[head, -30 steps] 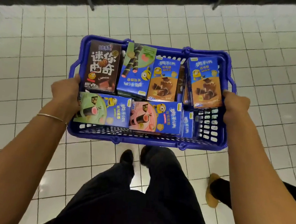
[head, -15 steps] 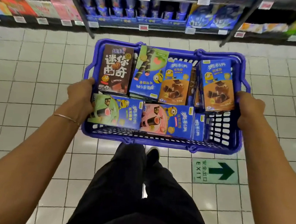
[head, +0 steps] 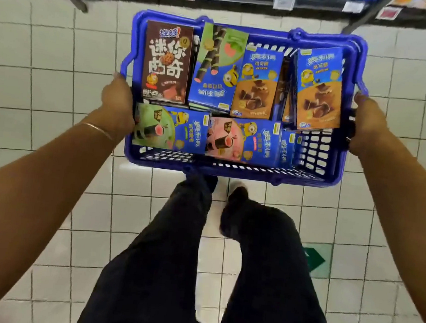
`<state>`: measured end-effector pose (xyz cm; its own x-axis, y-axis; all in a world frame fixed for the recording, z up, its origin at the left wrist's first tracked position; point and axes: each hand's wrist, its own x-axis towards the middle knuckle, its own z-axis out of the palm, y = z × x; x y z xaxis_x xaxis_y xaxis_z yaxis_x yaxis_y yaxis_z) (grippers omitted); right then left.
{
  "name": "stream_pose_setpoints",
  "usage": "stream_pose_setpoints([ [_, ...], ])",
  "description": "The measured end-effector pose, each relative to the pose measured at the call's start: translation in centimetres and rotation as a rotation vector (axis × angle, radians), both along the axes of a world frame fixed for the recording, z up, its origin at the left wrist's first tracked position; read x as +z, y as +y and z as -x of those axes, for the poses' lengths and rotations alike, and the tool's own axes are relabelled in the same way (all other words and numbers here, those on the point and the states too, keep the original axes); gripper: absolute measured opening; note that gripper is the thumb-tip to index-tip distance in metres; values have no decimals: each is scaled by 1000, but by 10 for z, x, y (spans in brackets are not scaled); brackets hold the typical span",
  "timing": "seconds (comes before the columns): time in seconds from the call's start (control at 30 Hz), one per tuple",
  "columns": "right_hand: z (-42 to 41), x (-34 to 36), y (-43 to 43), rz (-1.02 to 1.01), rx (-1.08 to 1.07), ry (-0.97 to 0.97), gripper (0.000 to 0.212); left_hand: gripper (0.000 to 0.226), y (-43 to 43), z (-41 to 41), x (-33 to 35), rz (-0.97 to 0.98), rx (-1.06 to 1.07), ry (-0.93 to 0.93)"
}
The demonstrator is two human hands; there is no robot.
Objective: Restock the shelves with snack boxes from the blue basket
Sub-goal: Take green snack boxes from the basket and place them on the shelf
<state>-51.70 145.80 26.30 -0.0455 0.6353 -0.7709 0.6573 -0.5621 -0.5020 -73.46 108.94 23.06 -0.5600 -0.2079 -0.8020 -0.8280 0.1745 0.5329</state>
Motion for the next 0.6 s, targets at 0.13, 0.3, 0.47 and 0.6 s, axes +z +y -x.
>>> stream_pose_setpoints([
  [0.13, 39, -81, 45, 69, 28, -1, 43, 57, 49, 39, -74, 28, -53, -37],
  [0.3, 72, -189, 101, 131, 80, 7, 57, 69, 97, 60, -167, -100, -63, -96],
  [0.47, 90, -265, 143, 111, 216, 22, 52, 67, 124, 69, -247, -142, -65, -134],
  [0.6, 101, -301, 165, 90, 251, 0, 54, 80, 137, 74, -283, -164, -19, -161],
])
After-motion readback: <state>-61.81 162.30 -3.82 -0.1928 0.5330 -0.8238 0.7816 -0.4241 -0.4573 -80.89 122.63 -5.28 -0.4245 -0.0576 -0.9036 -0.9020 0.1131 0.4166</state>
